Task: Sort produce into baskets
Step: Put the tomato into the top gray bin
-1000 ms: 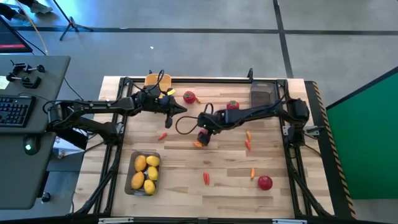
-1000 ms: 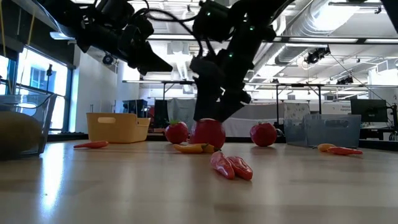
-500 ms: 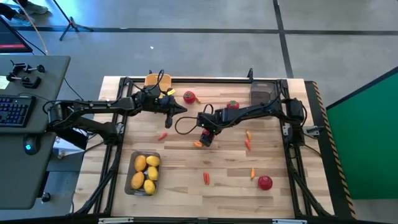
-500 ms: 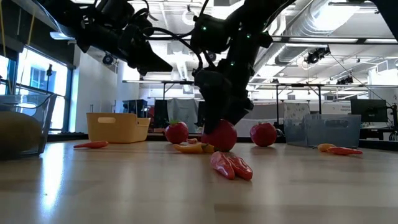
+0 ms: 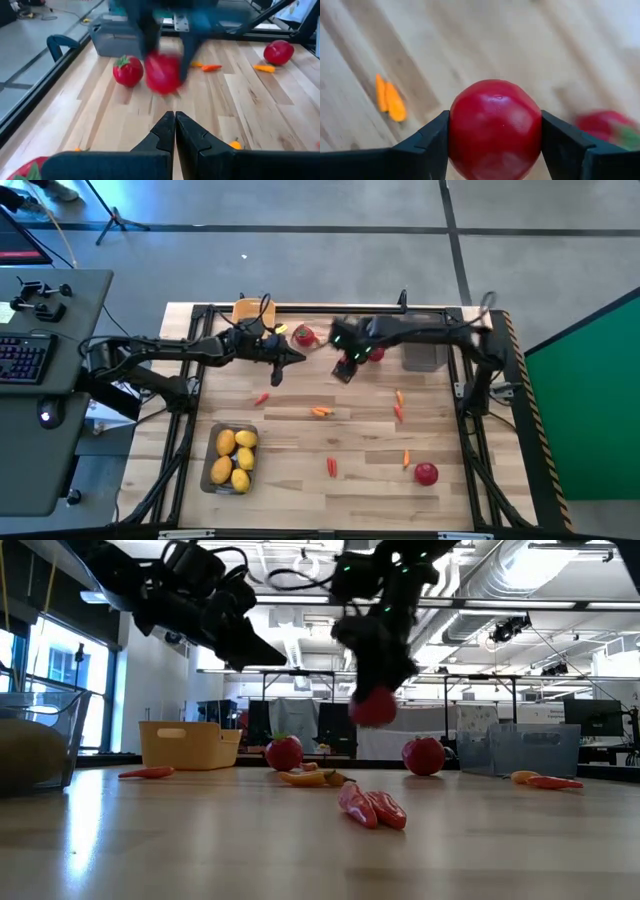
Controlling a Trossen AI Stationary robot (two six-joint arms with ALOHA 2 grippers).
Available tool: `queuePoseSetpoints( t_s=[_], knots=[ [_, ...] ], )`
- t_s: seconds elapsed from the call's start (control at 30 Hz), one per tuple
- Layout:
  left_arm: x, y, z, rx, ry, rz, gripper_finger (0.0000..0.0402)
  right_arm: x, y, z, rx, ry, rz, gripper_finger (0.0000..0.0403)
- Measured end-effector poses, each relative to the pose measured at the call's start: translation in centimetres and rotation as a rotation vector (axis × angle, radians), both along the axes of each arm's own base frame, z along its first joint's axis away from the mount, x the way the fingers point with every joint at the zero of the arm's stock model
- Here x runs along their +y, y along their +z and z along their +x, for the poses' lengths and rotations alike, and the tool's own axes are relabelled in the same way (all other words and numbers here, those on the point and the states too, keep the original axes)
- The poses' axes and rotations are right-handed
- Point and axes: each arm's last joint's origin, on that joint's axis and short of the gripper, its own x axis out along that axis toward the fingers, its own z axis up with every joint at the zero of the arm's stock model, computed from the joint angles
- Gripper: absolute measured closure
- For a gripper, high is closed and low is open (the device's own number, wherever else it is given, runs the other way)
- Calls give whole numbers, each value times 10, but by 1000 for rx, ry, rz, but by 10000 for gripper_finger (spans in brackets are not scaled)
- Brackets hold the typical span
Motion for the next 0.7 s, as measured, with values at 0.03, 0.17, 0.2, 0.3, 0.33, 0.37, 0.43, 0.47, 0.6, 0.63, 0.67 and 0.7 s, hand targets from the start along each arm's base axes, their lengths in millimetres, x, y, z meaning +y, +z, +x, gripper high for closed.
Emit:
queuePoseSetpoints(
  t_s=[0.03,0.17,0.2,0.3,0.33,0.37,0.43,0.47,0.6,0.63,0.67,0.7],
  knots=[
    [0,-1,1,-2,-1,0,401,-8,8,-9,-1,-22,-14,171],
    [2,2,2,-32,-1,21,401,-39,31,-48,24,-123,-81,171],
    [3,2,2,-39,1,23,401,-46,37,-58,31,-152,-104,171],
    [6,5,1,-69,9,7,401,-66,49,-89,72,-255,-143,171],
    [6,6,1,-75,13,2,401,-72,49,-99,90,-291,-150,171],
    [8,6,1,-78,19,-1,401,-77,49,-108,99,-321,-156,171],
    [8,6,1,-79,22,-5,401,-86,49,-124,105,-381,-155,171],
    [8,6,1,-79,22,-5,401,-89,47,-132,111,-410,-150,171],
    [8,6,1,-78,21,-5,401,-100,21,-155,172,-510,-100,172],
    [8,6,1,-78,21,-6,401,-101,14,-159,189,-526,-88,172],
    [8,6,1,-78,21,-6,401,-102,6,-162,194,-537,-82,172],
    [8,6,1,-78,22,-5,401,-104,0,-164,188,-548,-84,172]
  ],
)
